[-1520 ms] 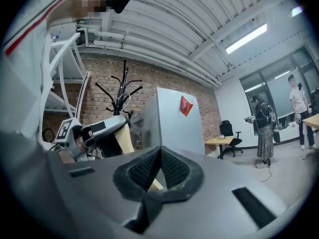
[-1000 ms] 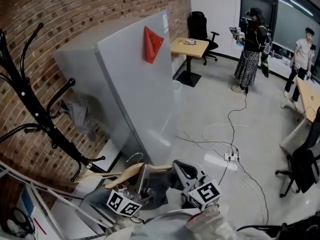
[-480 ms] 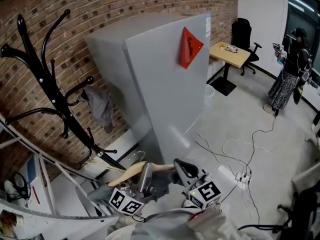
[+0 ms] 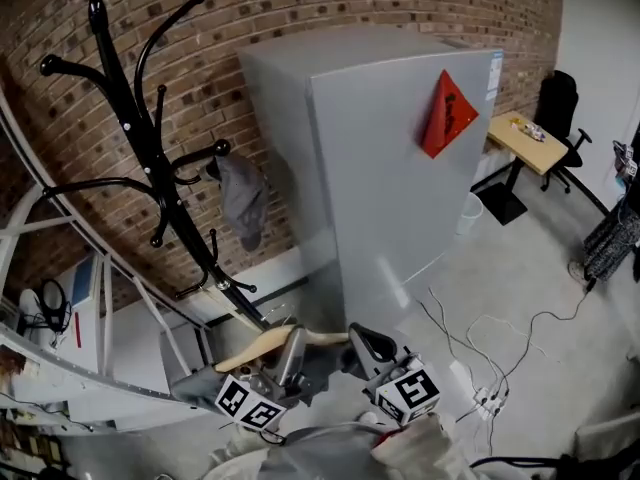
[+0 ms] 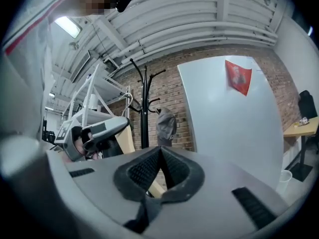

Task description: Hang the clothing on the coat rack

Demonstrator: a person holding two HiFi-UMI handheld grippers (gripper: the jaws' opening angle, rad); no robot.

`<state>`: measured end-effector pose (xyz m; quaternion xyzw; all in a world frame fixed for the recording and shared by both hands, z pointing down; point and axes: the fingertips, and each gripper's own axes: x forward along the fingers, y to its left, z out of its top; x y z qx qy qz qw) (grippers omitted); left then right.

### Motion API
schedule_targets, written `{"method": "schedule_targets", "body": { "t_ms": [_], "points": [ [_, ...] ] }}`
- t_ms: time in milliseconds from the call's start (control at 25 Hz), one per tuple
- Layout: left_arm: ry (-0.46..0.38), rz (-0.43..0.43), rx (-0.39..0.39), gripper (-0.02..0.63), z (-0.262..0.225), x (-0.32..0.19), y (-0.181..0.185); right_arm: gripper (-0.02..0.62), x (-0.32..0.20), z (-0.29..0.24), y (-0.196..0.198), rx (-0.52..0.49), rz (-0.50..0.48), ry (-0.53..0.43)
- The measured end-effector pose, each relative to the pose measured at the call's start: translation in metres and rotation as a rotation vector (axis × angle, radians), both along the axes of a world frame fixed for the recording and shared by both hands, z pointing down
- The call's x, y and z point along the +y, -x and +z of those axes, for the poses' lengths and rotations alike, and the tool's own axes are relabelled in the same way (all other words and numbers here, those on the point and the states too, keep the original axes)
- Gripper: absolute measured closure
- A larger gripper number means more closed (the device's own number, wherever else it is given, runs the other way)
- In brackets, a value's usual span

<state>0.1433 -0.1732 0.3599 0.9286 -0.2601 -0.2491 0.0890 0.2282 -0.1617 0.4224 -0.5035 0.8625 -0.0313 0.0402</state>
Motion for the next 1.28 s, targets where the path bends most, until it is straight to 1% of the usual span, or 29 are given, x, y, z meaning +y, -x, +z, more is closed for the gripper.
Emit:
{"method": "schedule_targets", "body": {
  "t_ms": [240,400,560,760,880,1040,1280],
  "points": [
    [-0.008,-0.133,-0.008,0.518,0.001,-0.006,0.016,0.574,-0.014,0.002,0.008,0.006,-0.109,-0.003],
    [-0.005,-0.217,-0.008,0.518,0.006,-0.006,0.034,0.574,-0.019,0.009,0.022,0.008,-0.188,0.012],
    [-0.016,-0.288,-0.004,0.518,0.001,-0.005,0.058,0.574,-0.026,0.008,0.049,0.012,-0.271,0.006],
    [-0.018,-0.356,0.004,0.518,-0.002,-0.004,0.092,0.574,-0.030,0.008,0.089,0.011,-0.355,0.004],
    [-0.015,-0.374,0.012,0.518,-0.004,-0.006,0.110,0.574,-0.031,0.005,0.109,0.017,-0.380,0.005],
    [-0.016,-0.374,0.020,0.518,-0.004,-0.015,0.130,0.574,-0.041,-0.001,0.131,0.030,-0.389,-0.009],
    [-0.019,-0.347,0.025,0.518,-0.002,-0.029,0.163,0.574,-0.053,-0.006,0.169,0.050,-0.364,-0.026]
  ]
}}
